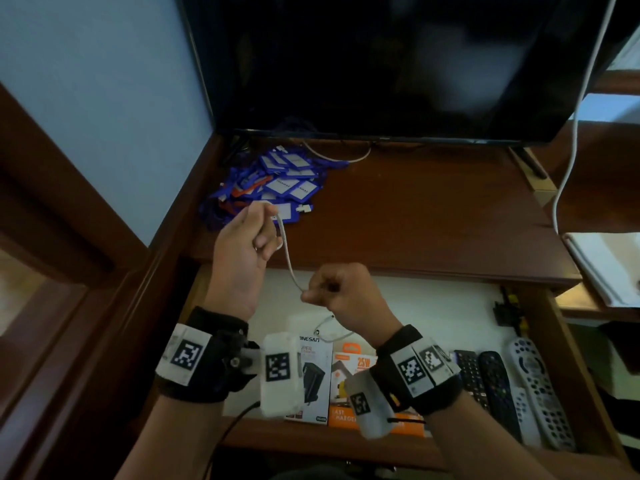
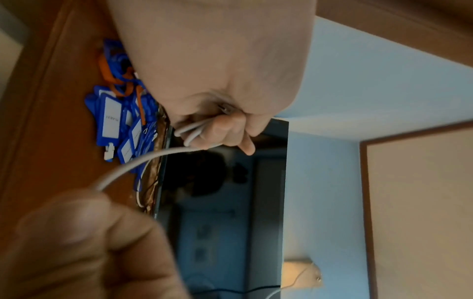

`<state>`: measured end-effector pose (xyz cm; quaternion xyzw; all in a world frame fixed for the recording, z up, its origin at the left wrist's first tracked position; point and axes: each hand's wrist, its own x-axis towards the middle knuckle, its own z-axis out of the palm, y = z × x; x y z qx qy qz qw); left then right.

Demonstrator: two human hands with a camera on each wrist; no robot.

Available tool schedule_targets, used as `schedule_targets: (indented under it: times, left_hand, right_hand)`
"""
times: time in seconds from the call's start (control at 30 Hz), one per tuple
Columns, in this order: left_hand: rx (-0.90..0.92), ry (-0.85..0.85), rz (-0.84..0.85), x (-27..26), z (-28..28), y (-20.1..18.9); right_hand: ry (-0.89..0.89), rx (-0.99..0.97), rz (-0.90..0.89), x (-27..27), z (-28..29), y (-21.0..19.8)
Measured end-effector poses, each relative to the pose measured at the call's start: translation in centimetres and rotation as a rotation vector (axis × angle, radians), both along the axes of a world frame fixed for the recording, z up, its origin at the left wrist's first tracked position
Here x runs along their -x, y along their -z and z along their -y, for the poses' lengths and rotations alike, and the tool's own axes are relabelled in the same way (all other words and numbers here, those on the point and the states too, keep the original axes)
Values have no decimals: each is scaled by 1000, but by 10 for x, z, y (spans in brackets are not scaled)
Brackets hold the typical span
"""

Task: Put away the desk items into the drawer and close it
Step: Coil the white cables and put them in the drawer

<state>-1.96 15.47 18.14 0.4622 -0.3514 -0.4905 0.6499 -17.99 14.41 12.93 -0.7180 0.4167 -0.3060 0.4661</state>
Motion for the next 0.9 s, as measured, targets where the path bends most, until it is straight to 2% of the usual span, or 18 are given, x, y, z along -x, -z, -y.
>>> schedule_targets:
  times: [0.1, 0.27, 0.43, 0.6, 0.77, 0.9]
  left_hand:
    - [-45, 0, 180, 2, -4, 3]
    - [-102, 57, 329, 17, -9, 9]
    - [-153, 167, 245, 32, -11, 13]
    - [-147, 304, 207, 34, -9, 12]
    - [-224, 451, 242, 31, -7, 11]
    - [-255, 555, 207, 29, -8, 15]
  right_hand:
    - [-23, 58, -49, -5, -1, -3]
    - [-6, 171, 36, -6, 1, -16]
    - [77, 284, 133, 1, 6, -26]
    - [175, 332, 147, 10, 14, -28]
    - [253, 290, 168, 20, 17, -27]
    - [199, 211, 185, 28, 21, -19]
